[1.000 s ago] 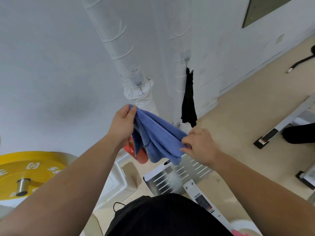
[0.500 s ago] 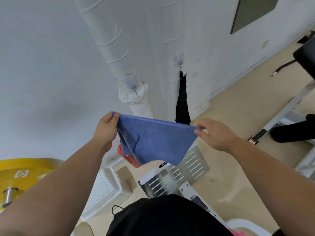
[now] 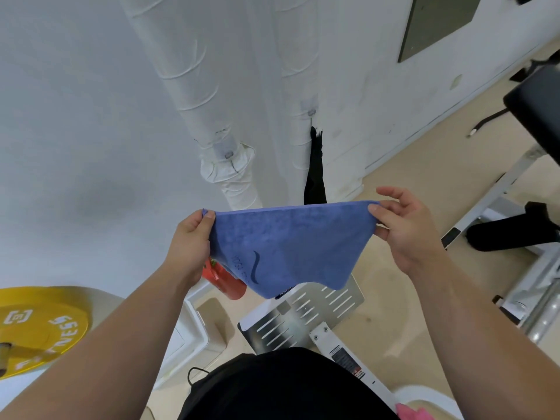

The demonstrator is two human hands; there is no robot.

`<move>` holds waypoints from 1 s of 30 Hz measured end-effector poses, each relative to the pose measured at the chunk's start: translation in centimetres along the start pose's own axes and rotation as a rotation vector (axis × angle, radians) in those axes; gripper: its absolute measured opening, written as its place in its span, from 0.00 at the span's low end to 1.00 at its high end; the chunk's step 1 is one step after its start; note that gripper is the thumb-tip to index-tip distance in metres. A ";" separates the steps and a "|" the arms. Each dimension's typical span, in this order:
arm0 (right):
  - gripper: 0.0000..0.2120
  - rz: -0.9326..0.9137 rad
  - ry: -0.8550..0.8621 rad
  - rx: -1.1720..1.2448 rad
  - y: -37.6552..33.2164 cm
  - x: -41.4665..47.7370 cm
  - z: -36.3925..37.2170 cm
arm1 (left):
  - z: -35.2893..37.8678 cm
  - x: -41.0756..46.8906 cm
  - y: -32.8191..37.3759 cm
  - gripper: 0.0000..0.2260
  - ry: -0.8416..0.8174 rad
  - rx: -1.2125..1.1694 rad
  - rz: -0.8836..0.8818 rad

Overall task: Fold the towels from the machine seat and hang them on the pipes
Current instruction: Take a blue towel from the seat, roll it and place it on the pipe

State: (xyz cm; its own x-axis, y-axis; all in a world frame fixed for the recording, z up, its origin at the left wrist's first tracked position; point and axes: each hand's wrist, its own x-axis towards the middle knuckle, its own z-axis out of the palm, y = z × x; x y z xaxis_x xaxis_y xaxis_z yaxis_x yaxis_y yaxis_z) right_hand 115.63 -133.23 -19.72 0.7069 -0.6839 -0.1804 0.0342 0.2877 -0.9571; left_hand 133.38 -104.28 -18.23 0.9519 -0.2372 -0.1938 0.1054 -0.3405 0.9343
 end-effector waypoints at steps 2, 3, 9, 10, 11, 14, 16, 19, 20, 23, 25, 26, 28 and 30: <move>0.13 0.006 0.092 -0.037 0.2 0.0 0.2 | 0.3 -0.1 0.0 0.17 0.006 -0.012 0.021; 0.13 -0.011 0.151 -0.111 0.4 0.0 0.3 | 0.4 -0.2 0.0 0.18 0.014 -0.019 0.023; 0.11 -0.224 0.263 -0.430 0.9 -2.7 3.8 | 3.0 -2.3 0.9 0.19 -0.024 -0.074 -0.045; 0.11 -0.218 0.214 -0.412 1.1 -3.5 4.8 | 3.7 -3.1 1.2 0.18 -0.048 -0.090 -0.053; 0.12 -0.196 0.162 -0.380 1.3 -4.2 5.7 | 4.4 -3.8 1.6 0.17 -0.069 -0.109 -0.056; 0.10 -0.158 -0.010 -0.264 2.1 -5.8 8.4 | 6.1 -5.8 2.4 0.15 -0.129 -0.102 0.005; 0.10 -0.170 -0.115 -0.245 2.6 -6.4 9.3 | 7.0 -6.8 2.7 0.15 -0.191 -0.102 0.042; 0.12 -0.141 -0.191 -0.216 2.8 -6.7 9.6 | 7.5 -7.5 2.8 0.17 -0.234 -0.085 0.025; 0.13 -0.116 -0.207 -0.195 2.9 -6.7 9.5 | 7.5 -7.5 2.7 0.16 -0.239 -0.080 0.020; 0.18 -0.128 -0.258 -0.246 3.0 -6.3 8.9 | 7.1 -7.4 2.7 0.17 -0.262 -0.067 0.013; 0.16 -0.210 -0.272 -0.352 3.1 -6.0 8.7 | 7.0 -7.4 2.7 0.16 -0.293 -0.056 0.001; 0.14 -0.247 -0.277 -0.391 3.1 -5.8 8.6 | 7.1 -7.6 2.7 0.15 -0.311 -0.052 -0.005; 0.09 -0.347 -0.286 -0.478 2.9 -5.5 8.3 | 7.1 -7.5 2.6 0.14 -0.321 -0.042 -0.018; 0.04 -0.473 -0.313 -0.570 2.6 -5.1 8.0 | 6.8 -7.0 2.3 0.14 -0.311 -0.022 -0.025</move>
State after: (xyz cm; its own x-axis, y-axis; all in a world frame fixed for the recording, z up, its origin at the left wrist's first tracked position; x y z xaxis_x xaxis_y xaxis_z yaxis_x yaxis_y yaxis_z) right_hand 117.71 -123.62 -19.52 0.8758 -0.4037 0.2646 0.0735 -0.4303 -0.8997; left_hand 124.99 -109.62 -16.77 0.8157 -0.4972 -0.2957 0.1370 -0.3305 0.9338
